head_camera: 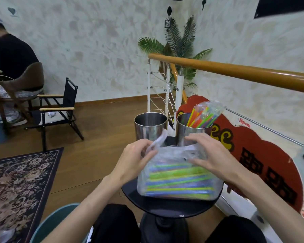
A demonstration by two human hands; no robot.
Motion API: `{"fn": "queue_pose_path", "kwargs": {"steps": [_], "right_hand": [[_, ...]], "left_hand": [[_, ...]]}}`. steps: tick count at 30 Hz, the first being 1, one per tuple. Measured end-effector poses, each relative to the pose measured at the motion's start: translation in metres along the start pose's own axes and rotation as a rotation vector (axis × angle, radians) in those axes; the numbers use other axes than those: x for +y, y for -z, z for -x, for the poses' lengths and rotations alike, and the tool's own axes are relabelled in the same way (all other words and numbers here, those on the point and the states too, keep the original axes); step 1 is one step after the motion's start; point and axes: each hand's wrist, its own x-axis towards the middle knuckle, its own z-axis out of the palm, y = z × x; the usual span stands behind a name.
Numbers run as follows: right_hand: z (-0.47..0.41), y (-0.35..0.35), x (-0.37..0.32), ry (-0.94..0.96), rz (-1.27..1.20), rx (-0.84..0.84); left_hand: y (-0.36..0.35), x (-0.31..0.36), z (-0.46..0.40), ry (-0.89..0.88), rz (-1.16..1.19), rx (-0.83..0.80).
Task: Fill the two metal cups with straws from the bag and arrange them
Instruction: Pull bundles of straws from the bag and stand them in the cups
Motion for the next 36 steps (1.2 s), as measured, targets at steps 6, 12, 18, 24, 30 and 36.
{"fn": "queue_pose_path", "kwargs": {"steps": [6,12,18,24,30,36], "right_hand": [[0.029,0.003,0.010,-0.120,-0.020,0.142],[0.046,0.001,0.009,-0.359,-0.161,0.014],[0.033,0.001,0.007,-0.248,-0.183,0.114],[0.011,0.027,-0.014,-0.197,-0.241,0.202],[-0.011,0.048,-0.035,-0.109,-0.426,0.198],[-0.036,0.060,-0.058,-0.027,-0.508,0.099]], "left_hand": [[0.005,-0.006,0.007,0.096,-0.065,0.057],[0.006,0.021,0.000,-0.110,-0.168,-0.184],[-0.018,0.046,-0.006,-0.057,-0.343,-0.585],[-0.036,0.050,-0.007,0.027,-0.386,-0.571],[-0.024,0.054,-0.009,0.083,-0.106,-0.274],[-0.013,0.047,-0.011,0.221,0.291,-0.142]]}}
